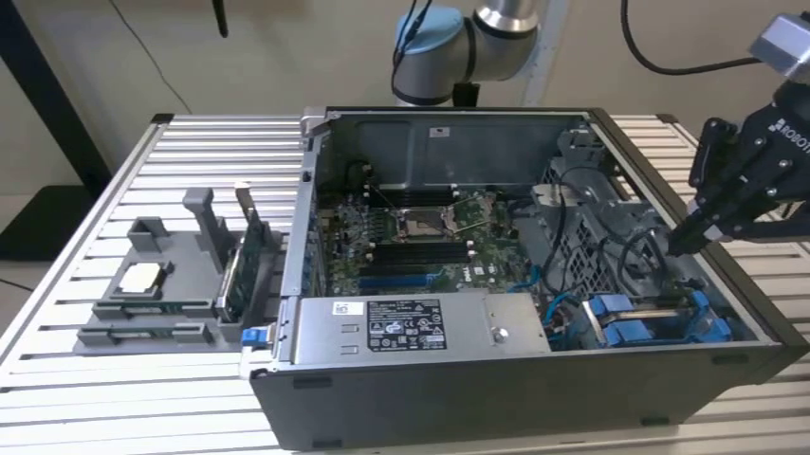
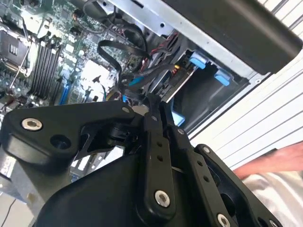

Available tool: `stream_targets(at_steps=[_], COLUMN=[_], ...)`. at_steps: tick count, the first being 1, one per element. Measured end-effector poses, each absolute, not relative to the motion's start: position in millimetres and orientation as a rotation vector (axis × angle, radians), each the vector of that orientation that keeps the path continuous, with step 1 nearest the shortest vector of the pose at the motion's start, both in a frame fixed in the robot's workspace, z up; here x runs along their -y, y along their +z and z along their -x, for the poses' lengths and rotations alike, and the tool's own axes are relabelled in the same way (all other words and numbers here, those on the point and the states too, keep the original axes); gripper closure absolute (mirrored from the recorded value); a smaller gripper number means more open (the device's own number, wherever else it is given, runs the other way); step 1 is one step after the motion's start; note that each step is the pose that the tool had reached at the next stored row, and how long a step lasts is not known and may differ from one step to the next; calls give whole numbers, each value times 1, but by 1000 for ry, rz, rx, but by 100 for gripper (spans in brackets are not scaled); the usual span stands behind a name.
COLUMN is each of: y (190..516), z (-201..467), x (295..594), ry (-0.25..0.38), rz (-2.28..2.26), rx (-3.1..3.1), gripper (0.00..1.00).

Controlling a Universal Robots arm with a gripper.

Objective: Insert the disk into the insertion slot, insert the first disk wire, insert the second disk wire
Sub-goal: 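Insert the second disk wire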

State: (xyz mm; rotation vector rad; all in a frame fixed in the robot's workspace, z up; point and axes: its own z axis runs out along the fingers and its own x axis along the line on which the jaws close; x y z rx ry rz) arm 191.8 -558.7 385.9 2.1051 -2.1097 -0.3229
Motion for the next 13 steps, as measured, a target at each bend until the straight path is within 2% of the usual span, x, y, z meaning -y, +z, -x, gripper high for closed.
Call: stream_targets(at_steps=[13], y=[391], z=[-152], x=[573], ry=[-324], rz=[-2105], rx=[2110], gripper=[84])
